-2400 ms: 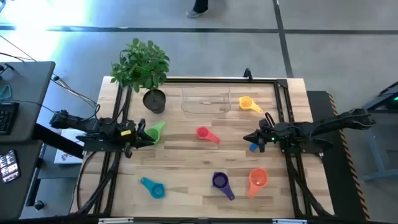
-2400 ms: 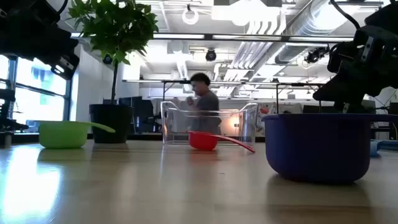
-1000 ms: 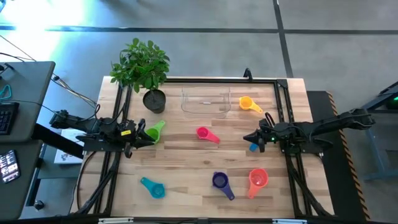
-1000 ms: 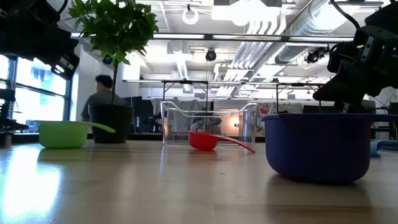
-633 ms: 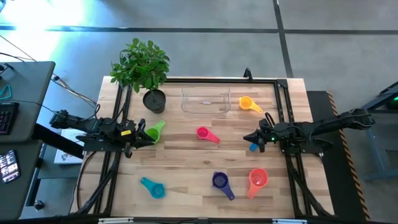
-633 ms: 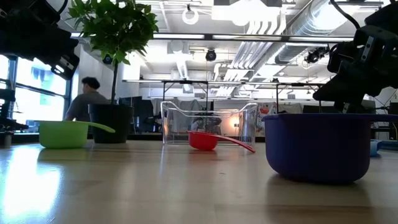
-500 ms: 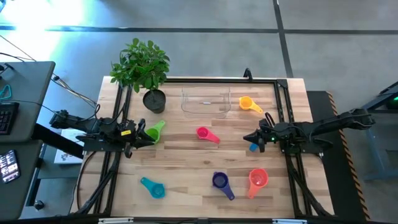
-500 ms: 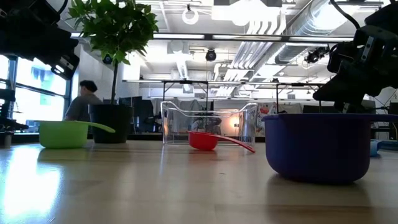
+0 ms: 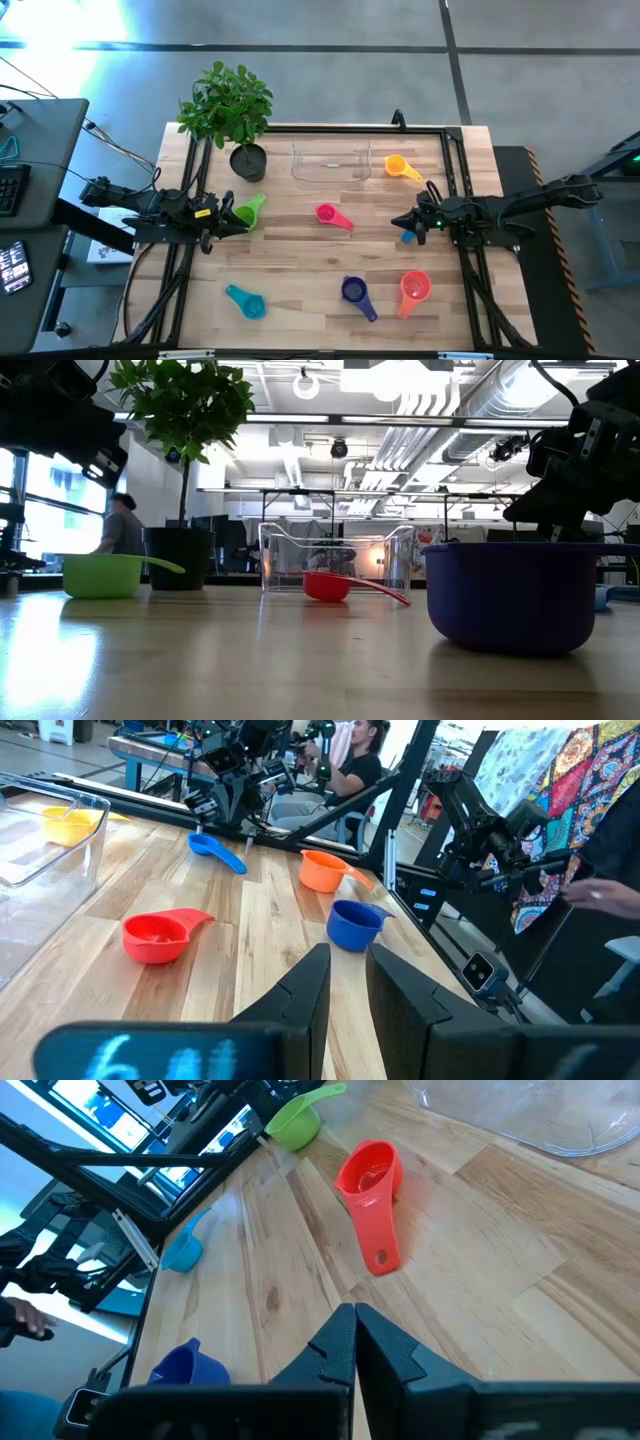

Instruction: Nest measuring cups in basket

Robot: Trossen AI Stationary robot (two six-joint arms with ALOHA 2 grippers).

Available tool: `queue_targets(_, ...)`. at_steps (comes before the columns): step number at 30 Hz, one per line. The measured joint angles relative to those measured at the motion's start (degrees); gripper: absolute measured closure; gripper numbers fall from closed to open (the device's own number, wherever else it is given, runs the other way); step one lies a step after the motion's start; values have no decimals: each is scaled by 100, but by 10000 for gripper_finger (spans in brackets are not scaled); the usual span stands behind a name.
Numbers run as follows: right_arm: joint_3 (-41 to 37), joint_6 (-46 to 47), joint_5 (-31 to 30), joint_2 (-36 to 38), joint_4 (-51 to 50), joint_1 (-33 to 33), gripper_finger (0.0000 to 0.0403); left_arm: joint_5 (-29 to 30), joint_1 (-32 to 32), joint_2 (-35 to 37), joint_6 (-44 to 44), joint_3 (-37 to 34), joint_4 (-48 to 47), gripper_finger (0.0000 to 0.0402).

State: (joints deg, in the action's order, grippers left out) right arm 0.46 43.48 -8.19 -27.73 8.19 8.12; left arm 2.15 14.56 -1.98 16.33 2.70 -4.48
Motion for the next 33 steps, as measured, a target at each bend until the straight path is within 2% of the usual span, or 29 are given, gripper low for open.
queue_targets(20, -1, 0, -7, 0, 0, 0, 402, 48, 0, -1, 17, 0, 3, 343)
queue_targets(27, -1, 0, -18, 1, 0, 0, 402, 368, 0, -1, 1106, 0, 56, 343)
queue_targets(33, -1, 0, -16, 1, 0, 0, 402, 463, -1, -2, 1678, 0, 289, 343)
